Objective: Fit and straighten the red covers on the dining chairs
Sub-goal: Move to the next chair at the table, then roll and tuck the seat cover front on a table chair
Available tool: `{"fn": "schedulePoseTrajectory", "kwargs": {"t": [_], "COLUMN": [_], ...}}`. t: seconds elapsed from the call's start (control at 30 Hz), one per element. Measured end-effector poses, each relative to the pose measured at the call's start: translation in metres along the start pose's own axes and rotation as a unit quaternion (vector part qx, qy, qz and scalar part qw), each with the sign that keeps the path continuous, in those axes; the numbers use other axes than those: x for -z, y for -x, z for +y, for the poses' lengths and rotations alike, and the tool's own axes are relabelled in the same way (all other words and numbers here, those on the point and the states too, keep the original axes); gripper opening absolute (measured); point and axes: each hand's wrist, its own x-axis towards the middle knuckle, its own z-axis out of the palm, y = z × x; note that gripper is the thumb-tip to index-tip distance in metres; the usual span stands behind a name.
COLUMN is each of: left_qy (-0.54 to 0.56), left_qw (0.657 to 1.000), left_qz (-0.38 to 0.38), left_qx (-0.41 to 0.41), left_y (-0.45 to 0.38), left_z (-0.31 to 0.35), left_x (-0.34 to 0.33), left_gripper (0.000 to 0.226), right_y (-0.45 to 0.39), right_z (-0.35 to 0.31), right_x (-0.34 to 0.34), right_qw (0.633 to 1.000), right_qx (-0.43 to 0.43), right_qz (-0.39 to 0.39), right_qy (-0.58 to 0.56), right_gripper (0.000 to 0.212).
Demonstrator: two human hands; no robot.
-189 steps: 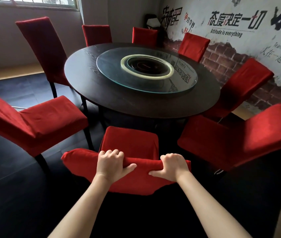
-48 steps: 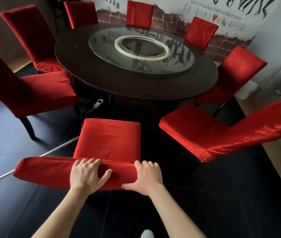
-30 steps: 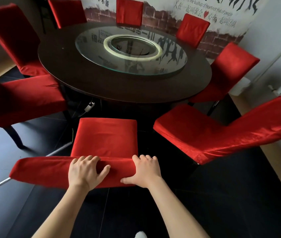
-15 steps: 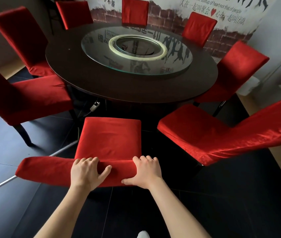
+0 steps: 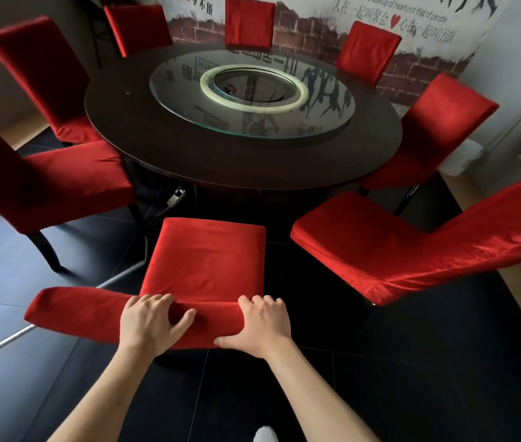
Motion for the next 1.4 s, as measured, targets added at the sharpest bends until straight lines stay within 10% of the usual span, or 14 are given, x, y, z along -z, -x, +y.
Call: {"fn": "schedulePoseTrajectory", "kwargs": {"t": [1.13,1.4], "left_qy": [0.021,0.005], "left_qw": [0.998,0.999], "left_qz": [-0.043,-0.013], "left_qx": [0.033,0.051], "left_y": [0.006,0.06], "left_z": [-0.023,-0.113], "left_x": [0.027,0.098], "left_gripper": [0.08,0.066], "right_y": [0.006,0.022], "right_z": [0.02,-0.082], "right_x": [0.03,0.044], "right_qw": [0.998,0.997], "right_qx": [-0.026,0.006], "right_qz": [-0.004,0.06], "right_qy": [-0.059,-0.057], "right_gripper": [0.08,0.063]}}
